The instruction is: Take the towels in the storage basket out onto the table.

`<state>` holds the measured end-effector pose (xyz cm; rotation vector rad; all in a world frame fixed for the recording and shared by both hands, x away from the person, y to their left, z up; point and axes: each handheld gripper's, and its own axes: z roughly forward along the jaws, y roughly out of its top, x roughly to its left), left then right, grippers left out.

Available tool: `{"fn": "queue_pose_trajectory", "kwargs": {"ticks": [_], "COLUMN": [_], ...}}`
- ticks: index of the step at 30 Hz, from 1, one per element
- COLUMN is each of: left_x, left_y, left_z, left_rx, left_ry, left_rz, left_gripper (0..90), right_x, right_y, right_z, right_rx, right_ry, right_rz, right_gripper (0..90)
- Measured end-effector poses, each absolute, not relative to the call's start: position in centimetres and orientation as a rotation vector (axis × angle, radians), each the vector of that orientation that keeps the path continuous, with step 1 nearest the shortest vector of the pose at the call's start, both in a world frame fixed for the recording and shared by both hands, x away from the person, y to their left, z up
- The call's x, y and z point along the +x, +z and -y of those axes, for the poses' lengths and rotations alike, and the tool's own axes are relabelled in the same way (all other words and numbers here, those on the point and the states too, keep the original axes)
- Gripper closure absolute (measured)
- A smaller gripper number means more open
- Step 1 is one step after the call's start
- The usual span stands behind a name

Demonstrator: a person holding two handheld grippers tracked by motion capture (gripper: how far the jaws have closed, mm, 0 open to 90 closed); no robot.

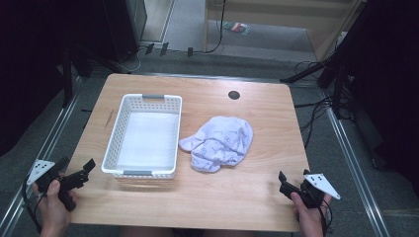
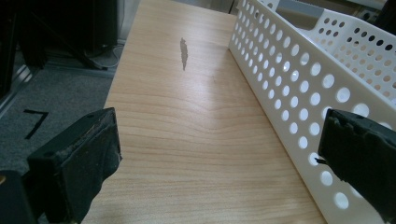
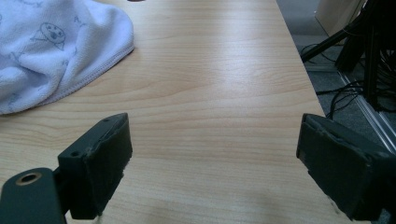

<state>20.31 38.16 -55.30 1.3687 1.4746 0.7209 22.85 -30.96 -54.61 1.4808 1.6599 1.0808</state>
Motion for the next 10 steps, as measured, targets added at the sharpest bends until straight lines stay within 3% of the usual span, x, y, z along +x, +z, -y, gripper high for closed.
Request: {"fn": "queue_pose_trajectory", "kwargs": {"ticks": [10], "left_x": [20.39], "left_y": [-55.31], "left_z": [-38.18], "left_rx": [1.371], "left_ry": [0.701], "left_rz": [-1.476], "left_gripper": [0.0], "right_x": [22.82], "right_y": [-54.60], "right_z": [30.97], "right_rx": [1.482], "right_ry": [1.084], "right_rz": [-1.657], "right_gripper": [10.6]}}
